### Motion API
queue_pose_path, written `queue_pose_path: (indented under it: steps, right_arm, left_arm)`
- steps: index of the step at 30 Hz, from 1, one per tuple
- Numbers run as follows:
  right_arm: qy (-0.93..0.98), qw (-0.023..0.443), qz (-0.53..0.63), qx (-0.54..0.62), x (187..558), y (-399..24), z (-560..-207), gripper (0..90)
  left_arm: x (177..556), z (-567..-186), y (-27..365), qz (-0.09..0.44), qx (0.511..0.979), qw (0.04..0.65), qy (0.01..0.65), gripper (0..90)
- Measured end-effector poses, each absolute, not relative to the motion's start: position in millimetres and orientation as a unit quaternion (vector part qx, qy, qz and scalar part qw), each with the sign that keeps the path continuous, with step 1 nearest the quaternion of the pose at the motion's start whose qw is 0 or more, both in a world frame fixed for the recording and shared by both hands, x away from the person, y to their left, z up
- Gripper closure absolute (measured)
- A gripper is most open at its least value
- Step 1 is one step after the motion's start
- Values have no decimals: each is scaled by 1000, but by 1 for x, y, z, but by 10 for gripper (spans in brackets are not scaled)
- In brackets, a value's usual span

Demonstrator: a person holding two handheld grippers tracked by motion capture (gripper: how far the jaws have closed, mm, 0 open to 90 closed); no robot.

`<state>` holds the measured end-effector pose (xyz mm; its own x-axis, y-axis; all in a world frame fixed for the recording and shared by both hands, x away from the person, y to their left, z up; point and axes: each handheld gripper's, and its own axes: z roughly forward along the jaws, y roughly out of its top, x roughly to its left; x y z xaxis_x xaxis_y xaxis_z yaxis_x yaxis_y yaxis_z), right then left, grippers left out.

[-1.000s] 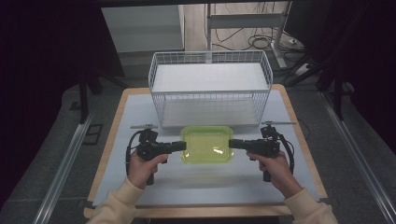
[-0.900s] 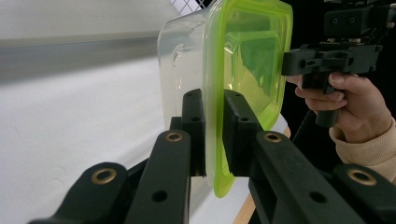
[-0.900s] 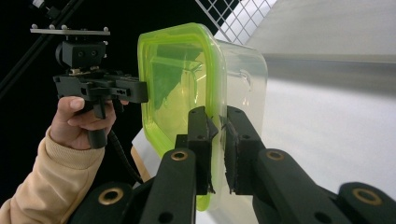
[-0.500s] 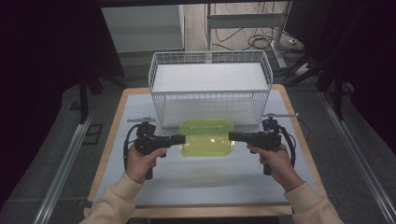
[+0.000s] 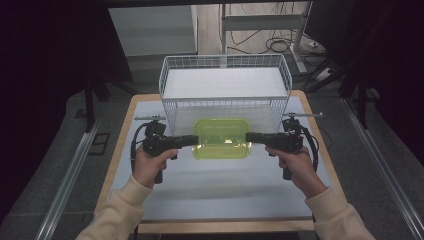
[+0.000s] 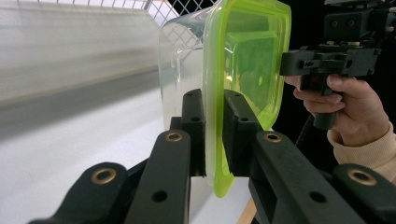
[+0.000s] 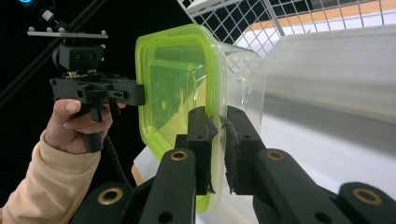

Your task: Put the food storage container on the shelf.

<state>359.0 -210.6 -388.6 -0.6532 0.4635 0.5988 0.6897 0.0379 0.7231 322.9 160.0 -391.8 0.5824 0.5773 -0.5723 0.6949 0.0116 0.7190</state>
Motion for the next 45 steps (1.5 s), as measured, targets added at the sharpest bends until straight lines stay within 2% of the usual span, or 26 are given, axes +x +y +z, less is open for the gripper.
queue_pose_path:
  steps: [45]
  right_arm:
    - [-706, 53, -576, -408, 407, -211, -320, 811]
  left_arm:
    - [376, -326, 155, -38, 695, 559, 450, 807]
